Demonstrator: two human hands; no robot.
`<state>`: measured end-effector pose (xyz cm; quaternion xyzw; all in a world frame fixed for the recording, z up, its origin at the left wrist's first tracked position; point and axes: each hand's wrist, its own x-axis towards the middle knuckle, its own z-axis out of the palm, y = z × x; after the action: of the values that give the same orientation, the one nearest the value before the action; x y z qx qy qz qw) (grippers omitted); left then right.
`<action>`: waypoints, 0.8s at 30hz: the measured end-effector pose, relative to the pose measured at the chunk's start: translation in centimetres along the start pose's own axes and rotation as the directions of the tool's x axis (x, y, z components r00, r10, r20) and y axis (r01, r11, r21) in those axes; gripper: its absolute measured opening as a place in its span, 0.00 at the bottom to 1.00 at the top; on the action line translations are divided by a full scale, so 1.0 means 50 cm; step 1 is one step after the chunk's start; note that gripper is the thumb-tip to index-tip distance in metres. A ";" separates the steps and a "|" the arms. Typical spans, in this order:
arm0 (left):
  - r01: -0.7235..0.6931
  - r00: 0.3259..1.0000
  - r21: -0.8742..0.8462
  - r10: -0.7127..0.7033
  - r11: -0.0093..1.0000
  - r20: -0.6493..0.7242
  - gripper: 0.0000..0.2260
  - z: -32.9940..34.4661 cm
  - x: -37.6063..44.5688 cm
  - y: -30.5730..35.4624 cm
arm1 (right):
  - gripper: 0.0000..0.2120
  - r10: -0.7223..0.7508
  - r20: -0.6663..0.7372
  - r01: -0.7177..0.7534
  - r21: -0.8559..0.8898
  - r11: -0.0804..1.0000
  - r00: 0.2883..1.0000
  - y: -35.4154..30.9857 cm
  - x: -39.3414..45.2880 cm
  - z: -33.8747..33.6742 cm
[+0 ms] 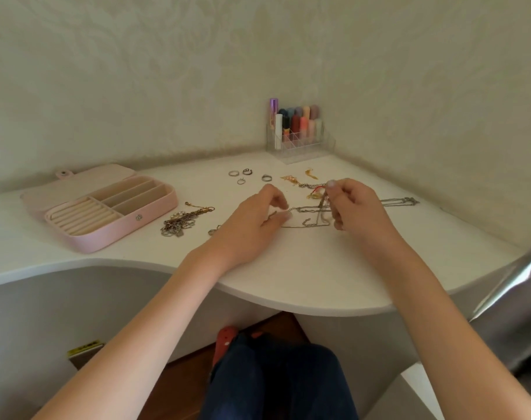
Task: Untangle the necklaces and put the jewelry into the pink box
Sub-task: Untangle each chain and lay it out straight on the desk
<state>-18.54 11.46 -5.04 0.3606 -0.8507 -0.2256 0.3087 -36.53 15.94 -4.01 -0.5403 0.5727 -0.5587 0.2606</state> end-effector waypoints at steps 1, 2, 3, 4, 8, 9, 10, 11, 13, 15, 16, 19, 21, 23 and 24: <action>-0.016 0.999 0.026 0.015 1.000 0.050 0.14 0.008 0.008 0.005 | 0.12 -0.004 0.018 0.002 0.098 0.995 1.000 -0.008 -0.002 0.002; -0.044 0.995 0.066 0.038 0.997 0.094 0.17 0.017 0.018 0.010 | 0.13 -0.013 0.024 0.008 0.181 0.983 1.000 -0.016 -0.004 0.004; -0.078 0.990 0.101 0.066 0.992 0.122 0.17 0.028 0.026 0.014 | 0.14 -0.018 0.021 0.012 0.255 0.967 1.000 -0.021 -0.005 0.002; -0.113 0.988 0.112 0.100 0.987 0.118 0.14 0.037 0.033 0.016 | 0.15 -0.016 0.014 0.011 0.318 0.948 1.000 -0.027 -0.008 0.000; -0.076 0.997 -0.033 0.076 0.997 -0.005 0.03 0.042 0.034 0.018 | 0.17 0.024 -0.031 -0.009 0.431 0.902 0.999 -0.026 -0.009 -0.010; -0.042 0.998 -0.105 0.038 0.994 -0.043 0.02 0.038 0.030 0.017 | 0.17 0.034 -0.050 -0.010 0.429 0.903 0.998 -0.024 -0.008 -0.012; -0.003 0.997 -0.179 -0.012 0.984 -0.079 0.02 0.031 0.027 0.017 | 0.17 0.042 -0.070 -0.009 0.417 0.909 0.997 -0.022 -0.008 -0.015; 0.038 0.992 -0.246 -0.066 0.968 -0.108 0.03 0.022 0.023 0.014 | 0.16 0.048 -0.090 -0.008 0.400 0.916 0.995 -0.019 -0.007 -0.016; 0.090 0.979 -0.319 -0.144 0.943 -0.147 0.04 0.003 0.017 0.004 | 0.15 0.058 -0.121 -0.011 0.358 0.933 0.991 -0.014 -0.006 -0.019; 0.104 0.969 -0.264 -0.157 0.959 -0.189 0.05 -0.014 0.010 -0.013 | 0.15 0.073 -0.147 -0.022 0.319 0.948 0.986 -0.008 -0.004 -0.021; 0.106 0.968 -0.236 -0.155 0.966 -0.197 0.06 -0.020 0.006 -0.021 | 0.15 0.076 -0.156 -0.026 0.304 0.952 0.985 -0.005 -0.004 -0.022; 0.095 0.965 -0.270 -0.155 0.958 -0.209 0.09 -0.030 -0.001 -0.034 | 0.15 0.082 -0.183 -0.029 0.277 0.961 0.980 0.001 0.000 -0.024; 0.095 0.951 -0.342 -0.187 0.935 -0.248 0.09 -0.035 -0.003 -0.036 | 0.16 0.095 -0.205 -0.037 0.269 0.962 0.974 0.004 0.002 -0.027; 0.095 0.926 -0.429 -0.238 0.898 -0.294 0.09 -0.042 -0.001 -0.039 | 0.16 0.094 -0.228 -0.036 0.247 0.968 0.969 0.010 0.005 -0.029; 0.094 0.915 -0.465 -0.261 0.880 -0.308 0.10 -0.045 -0.001 -0.040 | 0.16 0.087 -0.237 -0.034 0.219 0.975 0.968 0.013 0.006 -0.031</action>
<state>-16.01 9.85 -4.66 0.3943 -0.6684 -0.3696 0.5110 -38.22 16.07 -4.17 -0.4181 0.5538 -0.6710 0.2613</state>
